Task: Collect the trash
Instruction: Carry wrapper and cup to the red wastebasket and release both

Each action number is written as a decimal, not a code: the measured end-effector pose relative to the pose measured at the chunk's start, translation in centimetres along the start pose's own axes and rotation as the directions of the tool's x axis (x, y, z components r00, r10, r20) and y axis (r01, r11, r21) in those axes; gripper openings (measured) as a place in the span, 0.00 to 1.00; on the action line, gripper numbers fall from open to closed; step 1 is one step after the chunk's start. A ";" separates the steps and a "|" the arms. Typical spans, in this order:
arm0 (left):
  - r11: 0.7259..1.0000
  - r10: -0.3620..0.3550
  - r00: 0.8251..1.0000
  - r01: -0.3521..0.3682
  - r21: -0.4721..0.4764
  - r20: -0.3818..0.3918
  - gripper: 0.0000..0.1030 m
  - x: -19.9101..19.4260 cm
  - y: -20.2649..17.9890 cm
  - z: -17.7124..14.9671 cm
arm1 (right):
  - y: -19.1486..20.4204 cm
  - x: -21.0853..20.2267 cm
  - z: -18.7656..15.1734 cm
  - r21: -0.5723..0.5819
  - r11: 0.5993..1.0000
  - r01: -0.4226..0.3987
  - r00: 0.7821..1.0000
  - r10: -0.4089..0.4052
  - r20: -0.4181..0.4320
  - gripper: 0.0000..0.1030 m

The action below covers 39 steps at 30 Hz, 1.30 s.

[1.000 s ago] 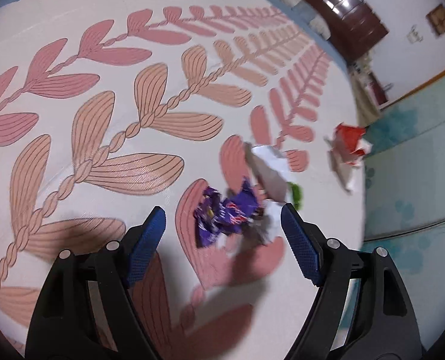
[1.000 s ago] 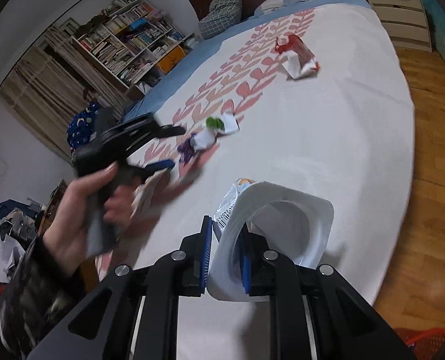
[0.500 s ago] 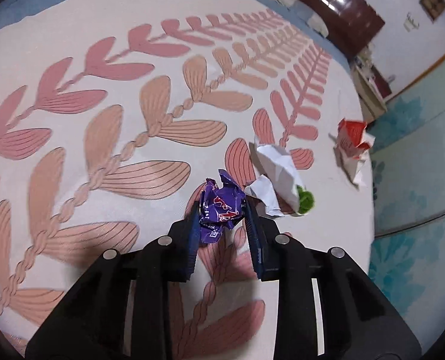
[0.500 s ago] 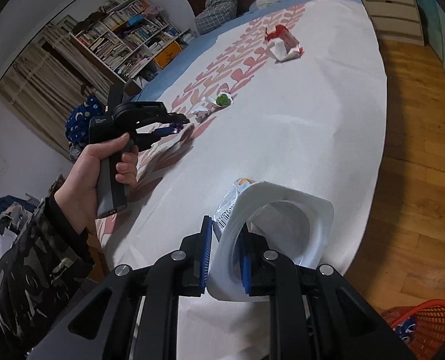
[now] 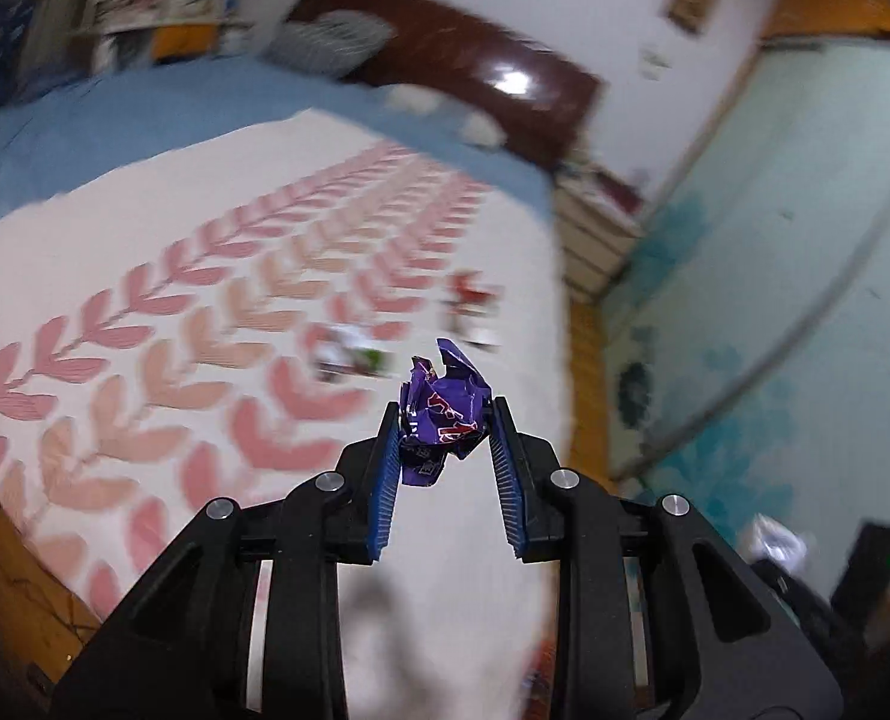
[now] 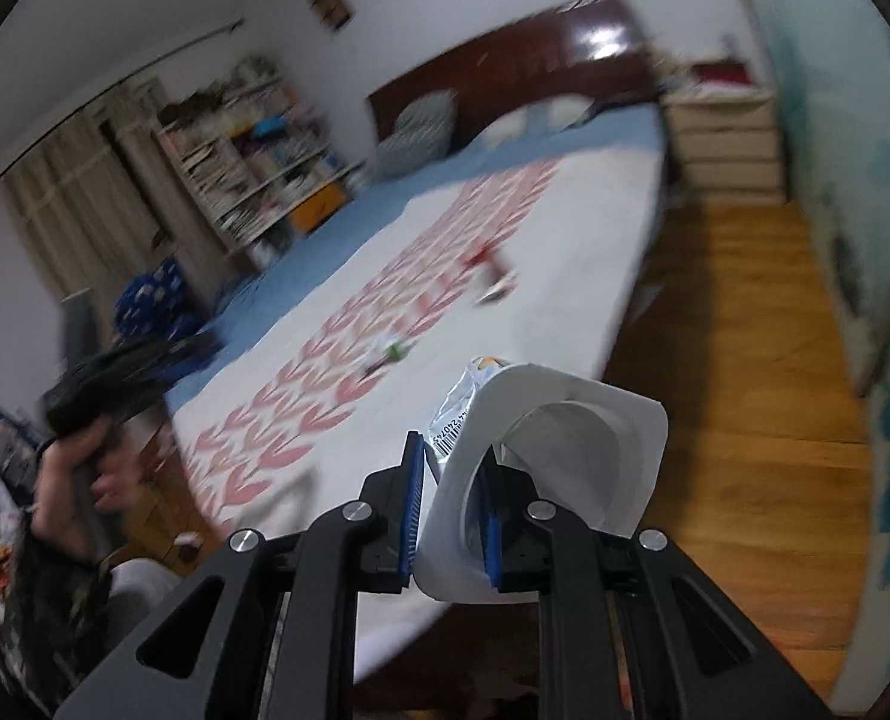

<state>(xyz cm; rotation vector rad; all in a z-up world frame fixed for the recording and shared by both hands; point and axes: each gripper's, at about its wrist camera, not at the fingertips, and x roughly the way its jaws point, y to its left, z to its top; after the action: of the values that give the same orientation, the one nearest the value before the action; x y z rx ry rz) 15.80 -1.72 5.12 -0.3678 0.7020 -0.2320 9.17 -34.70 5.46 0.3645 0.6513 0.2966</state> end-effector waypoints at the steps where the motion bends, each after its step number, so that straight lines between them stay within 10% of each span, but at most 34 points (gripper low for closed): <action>1: 0.999 -0.030 1.000 0.030 0.023 -0.009 0.28 -0.3 -1.8 -0.5 | -0.9 -1.2 -0.1 0.010 1.000 0.019 1.000 -0.020 0.014 0.18; 5: 0.967 -0.202 0.974 0.216 0.137 -0.107 0.28 0.9 -12.0 -3.4 | -6.4 -6.9 -2.3 0.083 0.989 0.119 0.991 -0.123 0.044 0.19; 9: 0.905 -0.281 0.908 0.358 0.228 -0.312 0.28 5.6 -21.6 -10.0 | -12.3 -10.2 -6.9 0.173 0.963 0.206 0.978 -0.207 -0.009 0.19; 14: 0.846 -0.197 0.823 0.416 0.332 -0.532 0.28 12.5 -28.6 -18.8 | -18.9 -10.6 -14.1 0.295 0.913 0.283 0.958 -0.255 -0.130 0.19; 18: 0.808 -0.053 0.713 0.442 0.389 -0.699 0.28 18.1 -29.2 -26.6 | -23.6 -8.4 -20.8 0.388 0.859 0.332 0.934 -0.242 -0.264 0.20; 21: 0.782 0.040 0.666 0.444 0.438 -0.745 0.28 20.3 -28.9 -29.9 | -25.2 -6.7 -23.6 0.423 0.845 0.328 0.926 -0.198 -0.322 0.20; 29: 0.781 0.116 0.645 0.411 0.471 -0.755 0.28 22.1 -26.9 -31.6 | -26.0 -4.1 -26.3 0.502 0.802 0.322 0.927 -0.160 -0.339 0.58; 34: 0.810 0.108 0.642 0.387 0.441 -0.759 0.67 22.2 -26.8 -31.6 | -25.5 -3.4 -25.8 0.499 0.792 0.353 0.920 -0.197 -0.339 0.64; 39: 0.797 0.110 0.670 0.382 0.468 -0.734 0.73 21.9 -27.2 -31.2 | -25.6 -4.0 -24.6 0.506 0.780 0.368 0.920 -0.225 -0.322 0.70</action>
<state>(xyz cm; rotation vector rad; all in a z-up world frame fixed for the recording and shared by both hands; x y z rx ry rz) 8.99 -41.51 -18.58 0.3272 1.3587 -0.7712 -5.59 -53.41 -21.23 0.7876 1.0311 -0.1749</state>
